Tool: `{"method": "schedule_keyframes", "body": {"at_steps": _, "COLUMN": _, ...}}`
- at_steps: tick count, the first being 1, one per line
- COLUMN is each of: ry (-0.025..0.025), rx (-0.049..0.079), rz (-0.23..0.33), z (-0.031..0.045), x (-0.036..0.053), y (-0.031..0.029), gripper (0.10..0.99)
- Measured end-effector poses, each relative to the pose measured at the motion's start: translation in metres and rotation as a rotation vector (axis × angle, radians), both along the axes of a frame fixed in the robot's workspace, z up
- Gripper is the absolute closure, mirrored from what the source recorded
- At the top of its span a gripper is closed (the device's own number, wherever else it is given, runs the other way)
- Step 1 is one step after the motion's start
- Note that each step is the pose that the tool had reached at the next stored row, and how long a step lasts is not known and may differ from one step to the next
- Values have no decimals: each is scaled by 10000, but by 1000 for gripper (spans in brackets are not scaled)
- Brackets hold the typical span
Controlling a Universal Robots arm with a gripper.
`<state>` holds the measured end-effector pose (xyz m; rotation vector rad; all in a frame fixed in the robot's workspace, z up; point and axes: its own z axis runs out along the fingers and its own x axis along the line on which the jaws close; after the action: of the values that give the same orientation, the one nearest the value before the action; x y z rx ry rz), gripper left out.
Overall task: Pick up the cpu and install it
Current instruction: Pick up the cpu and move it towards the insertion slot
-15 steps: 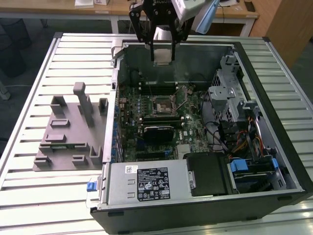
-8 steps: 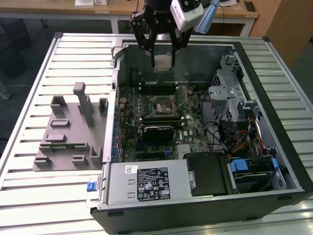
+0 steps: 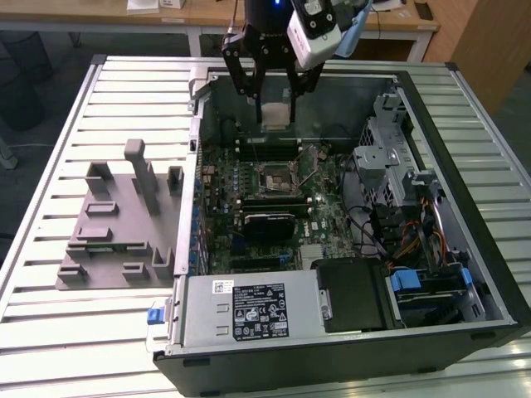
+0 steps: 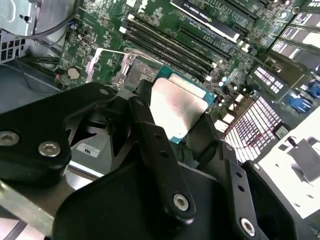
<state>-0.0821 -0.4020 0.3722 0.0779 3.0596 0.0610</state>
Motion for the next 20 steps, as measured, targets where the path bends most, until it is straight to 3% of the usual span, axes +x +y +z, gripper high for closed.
{"method": "schedule_keyframes", "body": {"at_steps": 20, "ry": 0, "rx": -125, "rz": -1, "z": -339, "x": -6, "y": 25, "gripper": 545}}
